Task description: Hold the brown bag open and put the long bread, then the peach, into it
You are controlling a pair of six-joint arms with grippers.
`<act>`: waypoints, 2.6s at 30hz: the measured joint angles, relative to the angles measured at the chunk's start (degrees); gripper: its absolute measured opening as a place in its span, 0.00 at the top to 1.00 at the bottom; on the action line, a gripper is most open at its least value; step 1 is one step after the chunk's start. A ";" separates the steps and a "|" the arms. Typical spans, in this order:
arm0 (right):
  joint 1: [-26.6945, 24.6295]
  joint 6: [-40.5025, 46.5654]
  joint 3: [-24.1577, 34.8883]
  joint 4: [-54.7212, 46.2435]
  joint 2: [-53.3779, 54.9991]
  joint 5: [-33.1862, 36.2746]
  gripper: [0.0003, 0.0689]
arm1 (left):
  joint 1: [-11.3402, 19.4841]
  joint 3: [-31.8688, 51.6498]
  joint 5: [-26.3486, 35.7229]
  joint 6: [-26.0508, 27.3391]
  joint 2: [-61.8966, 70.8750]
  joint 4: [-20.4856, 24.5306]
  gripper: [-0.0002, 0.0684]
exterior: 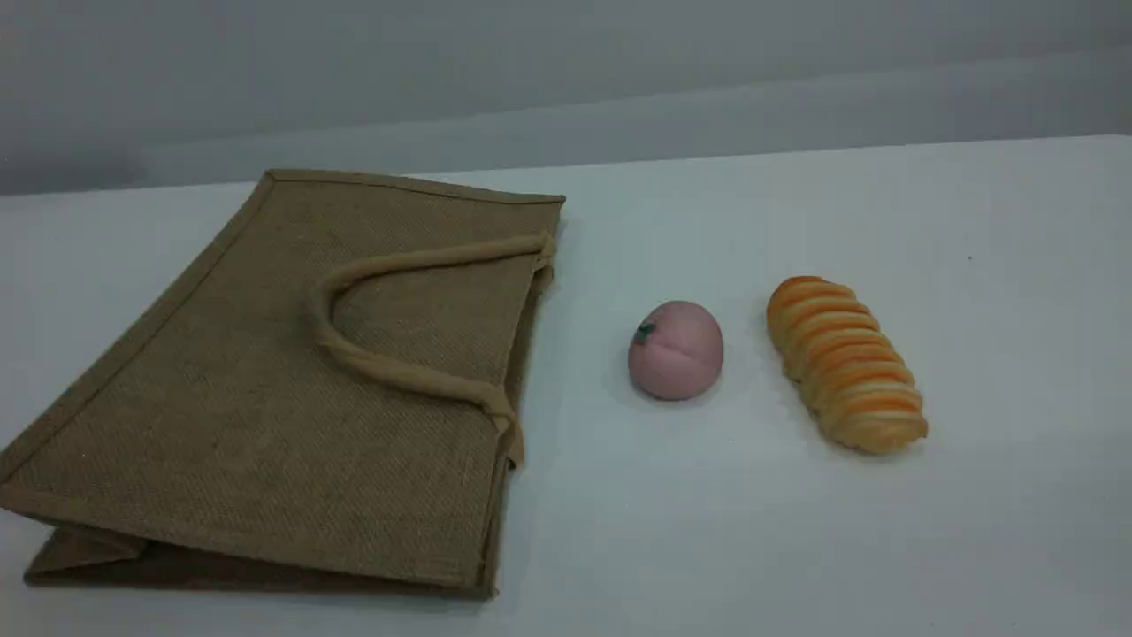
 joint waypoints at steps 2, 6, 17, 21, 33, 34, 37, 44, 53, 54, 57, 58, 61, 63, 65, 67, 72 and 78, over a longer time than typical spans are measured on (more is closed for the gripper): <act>0.00 0.07 -0.56 -0.28 2.10 -0.56 0.17 | -0.09 -0.81 -1.02 0.01 2.39 1.09 0.27; 0.00 0.90 -3.21 -0.05 7.42 -2.94 0.17 | -0.08 -3.66 -3.23 -0.07 7.92 1.70 0.27; 0.00 0.97 -17.14 -0.32 26.69 -10.08 0.17 | -0.08 -17.68 -7.08 -1.69 28.75 1.70 0.27; 0.00 1.04 -22.53 -0.31 34.39 -10.08 0.17 | -0.08 -23.17 -7.32 -1.69 37.57 1.70 0.27; 0.00 0.88 -31.27 -1.05 52.47 -10.06 0.17 | -0.08 -31.81 -11.42 -1.64 62.21 2.09 0.27; 0.00 0.88 -31.69 -1.44 53.74 -10.14 0.17 | -0.08 -31.81 -12.18 -1.64 64.07 2.09 0.27; 0.00 0.88 -32.62 -2.00 57.17 -10.64 0.17 | -0.08 -31.81 -15.09 -1.59 68.96 2.09 0.27; 0.00 0.99 -33.66 -2.27 64.07 -12.37 0.17 | -0.08 -32.35 -21.55 -1.59 78.99 2.10 0.27; 0.00 1.05 -34.64 -2.61 69.07 -14.85 0.17 | -0.12 -40.00 -19.84 -6.01 91.35 1.93 0.27; 0.00 1.00 -34.64 -2.61 69.50 -15.15 0.17 | -0.19 -40.92 -19.60 -6.01 92.46 1.93 0.27; 0.00 1.00 -34.64 -2.61 70.48 -15.60 0.17 | -0.87 -43.35 -19.07 -7.32 96.07 1.90 0.27; 0.00 0.94 -34.64 -2.61 70.64 -15.68 0.17 | -1.40 -44.18 -19.07 -7.57 97.25 1.76 0.27; 0.00 0.94 -34.64 -2.61 71.11 -16.11 0.17 | -3.19 -46.64 -19.06 -7.90 100.52 1.86 0.27; 0.00 0.94 -34.64 -2.61 71.20 -16.05 0.17 | -4.32 -48.28 -19.06 -9.42 102.80 1.86 0.27; 0.00 0.94 -34.64 -2.61 71.20 -16.05 0.17 | -5.46 -50.10 -18.86 -10.74 104.94 1.86 0.27; 0.00 0.94 -34.64 -2.61 71.20 -15.90 0.17 | -6.50 -51.59 -18.44 -11.40 107.24 1.93 0.27; 0.00 1.00 -34.64 -2.61 71.20 -15.90 0.17 | -8.38 -54.51 -17.91 -13.27 112.46 2.09 0.27; 0.00 1.00 -34.64 -2.61 71.15 -15.90 0.17 | -9.28 -58.04 -17.21 -14.27 118.90 1.64 0.27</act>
